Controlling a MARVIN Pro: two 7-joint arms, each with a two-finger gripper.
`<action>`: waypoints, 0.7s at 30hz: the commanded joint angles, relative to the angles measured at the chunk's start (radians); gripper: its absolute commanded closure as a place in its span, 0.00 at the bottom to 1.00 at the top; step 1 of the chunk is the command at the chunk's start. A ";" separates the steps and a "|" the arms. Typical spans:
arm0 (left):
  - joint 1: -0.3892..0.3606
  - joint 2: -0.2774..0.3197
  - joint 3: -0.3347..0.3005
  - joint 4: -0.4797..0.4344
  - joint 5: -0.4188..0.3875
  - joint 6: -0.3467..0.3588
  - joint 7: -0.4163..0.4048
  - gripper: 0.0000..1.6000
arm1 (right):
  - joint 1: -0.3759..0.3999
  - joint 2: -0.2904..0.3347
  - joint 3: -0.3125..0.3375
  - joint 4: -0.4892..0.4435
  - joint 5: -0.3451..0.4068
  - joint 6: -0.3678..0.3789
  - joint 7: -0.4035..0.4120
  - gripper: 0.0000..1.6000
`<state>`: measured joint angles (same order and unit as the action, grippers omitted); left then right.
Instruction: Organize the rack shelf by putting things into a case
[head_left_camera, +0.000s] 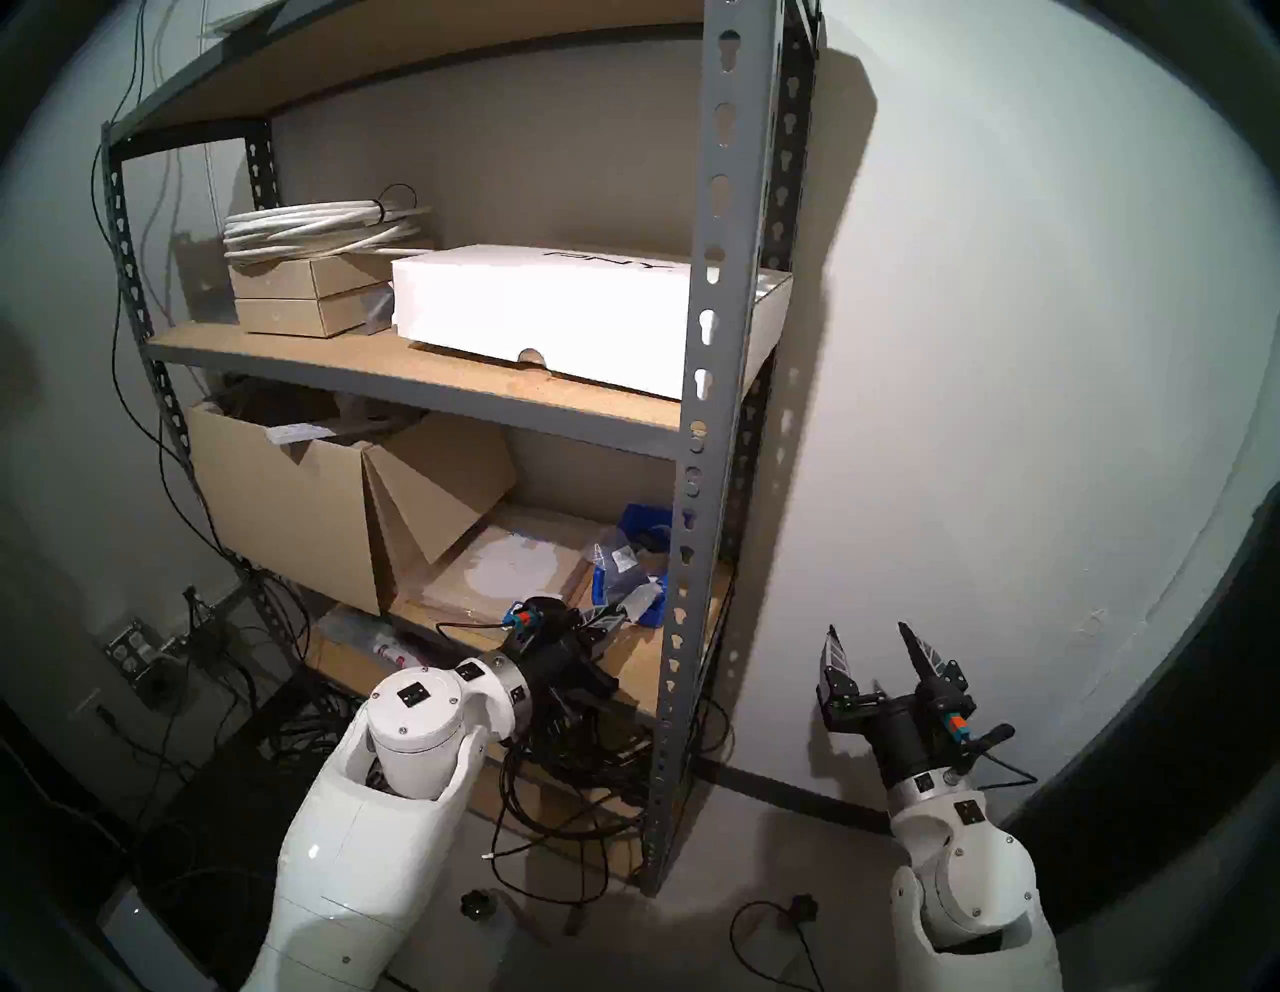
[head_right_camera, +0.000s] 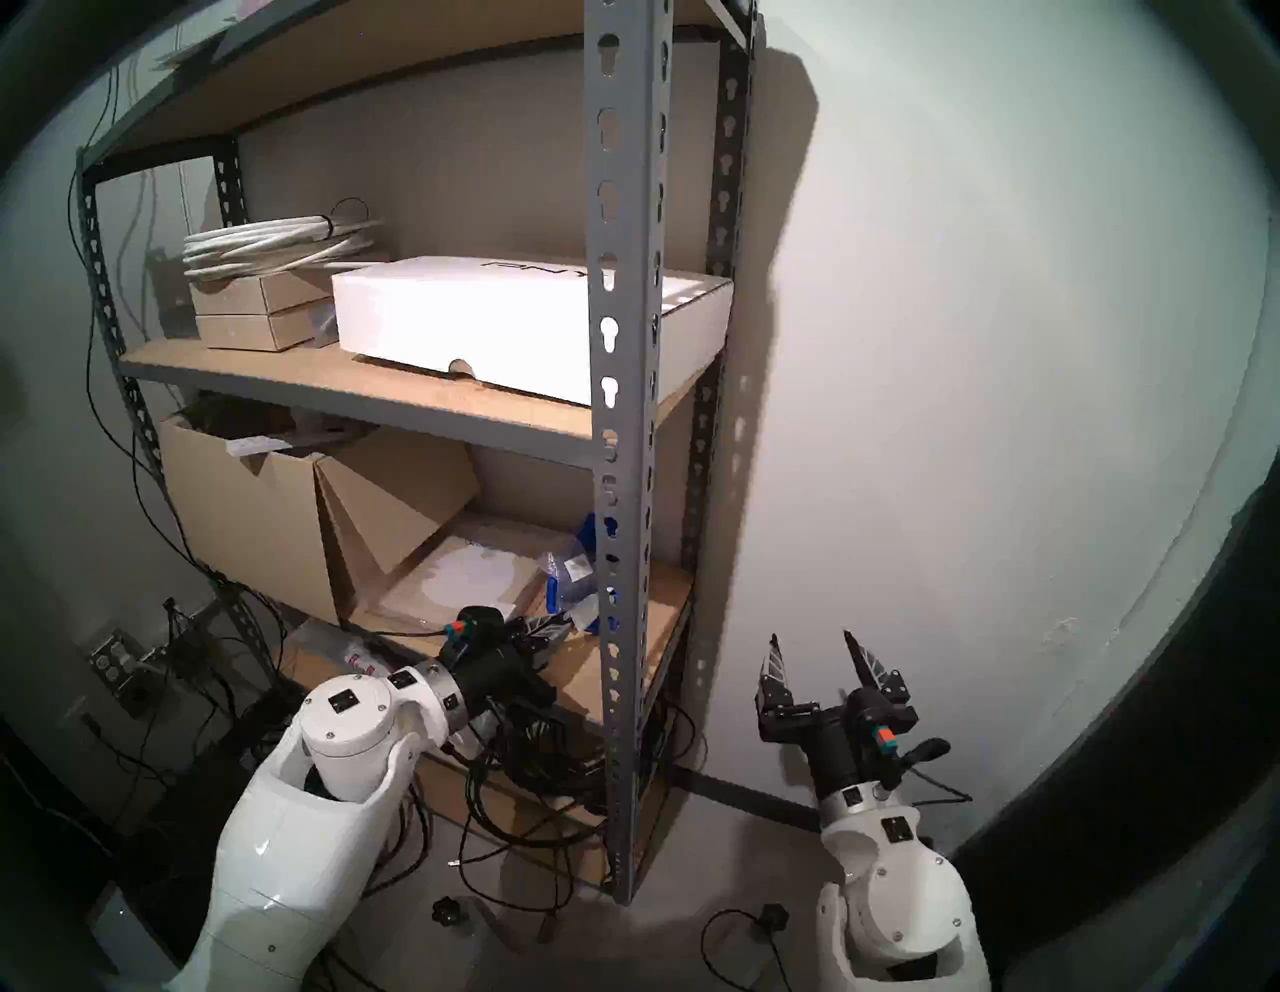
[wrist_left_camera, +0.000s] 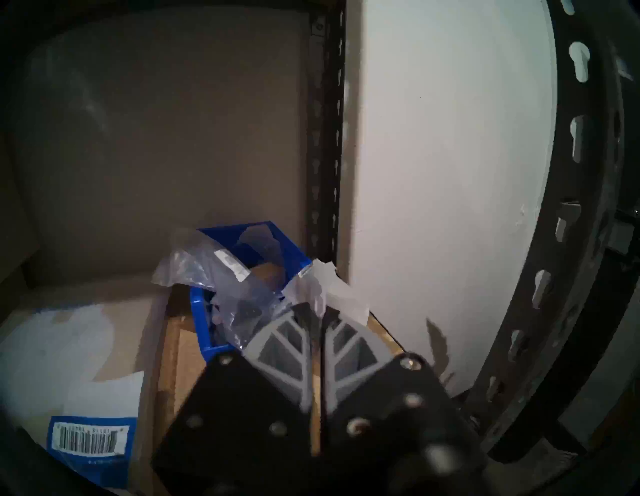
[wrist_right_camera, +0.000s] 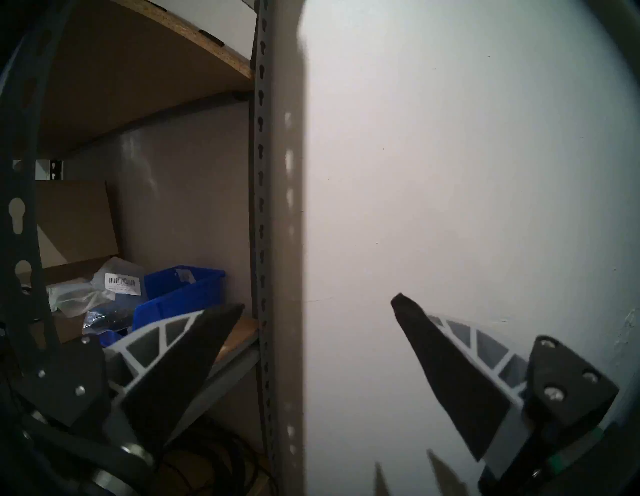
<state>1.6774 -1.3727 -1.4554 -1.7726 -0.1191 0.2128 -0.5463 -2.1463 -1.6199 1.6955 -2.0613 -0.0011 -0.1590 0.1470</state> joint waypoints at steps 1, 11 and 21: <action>-0.065 -0.035 0.005 -0.011 -0.019 0.024 0.007 1.00 | 0.002 -0.002 -0.001 -0.020 0.002 -0.004 -0.001 0.00; -0.152 -0.067 0.045 0.054 0.010 0.038 0.052 1.00 | 0.003 -0.002 -0.001 -0.020 0.002 -0.004 -0.001 0.00; -0.240 -0.114 0.061 0.149 0.049 0.035 0.114 1.00 | 0.003 -0.001 -0.001 -0.019 0.002 -0.004 -0.001 0.00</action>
<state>1.5250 -1.4412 -1.3942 -1.6423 -0.0863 0.2645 -0.4626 -2.1462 -1.6197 1.6955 -2.0611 -0.0010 -0.1590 0.1469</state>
